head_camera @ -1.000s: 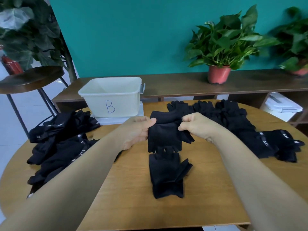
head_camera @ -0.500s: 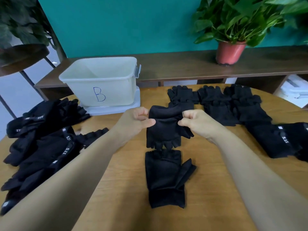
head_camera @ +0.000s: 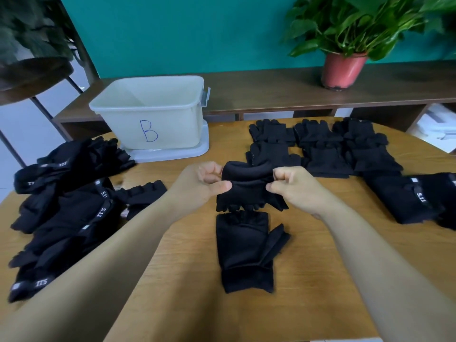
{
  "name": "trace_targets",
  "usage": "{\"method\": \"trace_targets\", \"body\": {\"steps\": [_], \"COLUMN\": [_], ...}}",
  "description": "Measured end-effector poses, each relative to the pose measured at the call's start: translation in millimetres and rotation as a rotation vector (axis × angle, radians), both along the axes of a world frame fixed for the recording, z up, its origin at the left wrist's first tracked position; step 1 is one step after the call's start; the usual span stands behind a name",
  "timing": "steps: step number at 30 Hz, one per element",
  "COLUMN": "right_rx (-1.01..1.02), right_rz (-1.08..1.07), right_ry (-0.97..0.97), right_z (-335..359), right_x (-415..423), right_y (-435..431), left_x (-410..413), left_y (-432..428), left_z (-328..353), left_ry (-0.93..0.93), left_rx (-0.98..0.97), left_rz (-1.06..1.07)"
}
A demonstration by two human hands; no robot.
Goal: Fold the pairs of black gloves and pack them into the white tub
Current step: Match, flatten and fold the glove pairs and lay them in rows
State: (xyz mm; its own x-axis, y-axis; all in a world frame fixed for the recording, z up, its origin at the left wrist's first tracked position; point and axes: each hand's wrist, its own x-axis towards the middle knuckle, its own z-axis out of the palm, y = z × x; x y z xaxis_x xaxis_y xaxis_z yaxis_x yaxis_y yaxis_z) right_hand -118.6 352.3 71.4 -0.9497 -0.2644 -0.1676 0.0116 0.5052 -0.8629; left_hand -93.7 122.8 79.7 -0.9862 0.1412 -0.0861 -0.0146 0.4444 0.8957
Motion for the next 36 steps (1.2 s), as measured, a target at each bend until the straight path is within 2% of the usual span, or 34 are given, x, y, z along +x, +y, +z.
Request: {"method": "trace_targets", "body": {"steps": [7,10,14,17,21,26,31,36], "right_rx": [0.075,0.22,0.575,0.644,0.652,0.702,0.759,0.727], "right_rz": [0.099,0.146,0.224,0.19,0.134,0.076,0.153,0.077], "right_ry": [0.09,0.164,0.618,0.859,1.026,1.135,1.144,1.178], "right_z": [-8.6,-19.7,-45.1,-75.9,-97.5,-94.0,-103.3,-96.2], "right_x": [32.7,57.5,90.0,100.9,107.4,101.6,95.8,93.0], "right_y": [1.5,5.9,10.5,14.8,14.0,13.3,14.4,4.9], "left_x": [34.2,57.8,87.3,99.7,104.9,104.7,102.6,94.6], "left_y": [-5.0,-5.1,-8.2,-8.9,-7.4,-6.0,-6.8,-7.2], "left_z": [-5.8,-23.2,-63.6,-90.7,-109.6,-116.1,-120.8,-114.2], "left_ry": [0.02,0.032,0.134,0.376,0.602,0.754,0.833,0.877], "left_rx": [0.006,-0.011,-0.095,-0.286,-0.43,-0.535,-0.556,-0.608], "left_rz": [-0.039,-0.059,-0.109,-0.108,-0.103,-0.092,0.002,0.038]}}
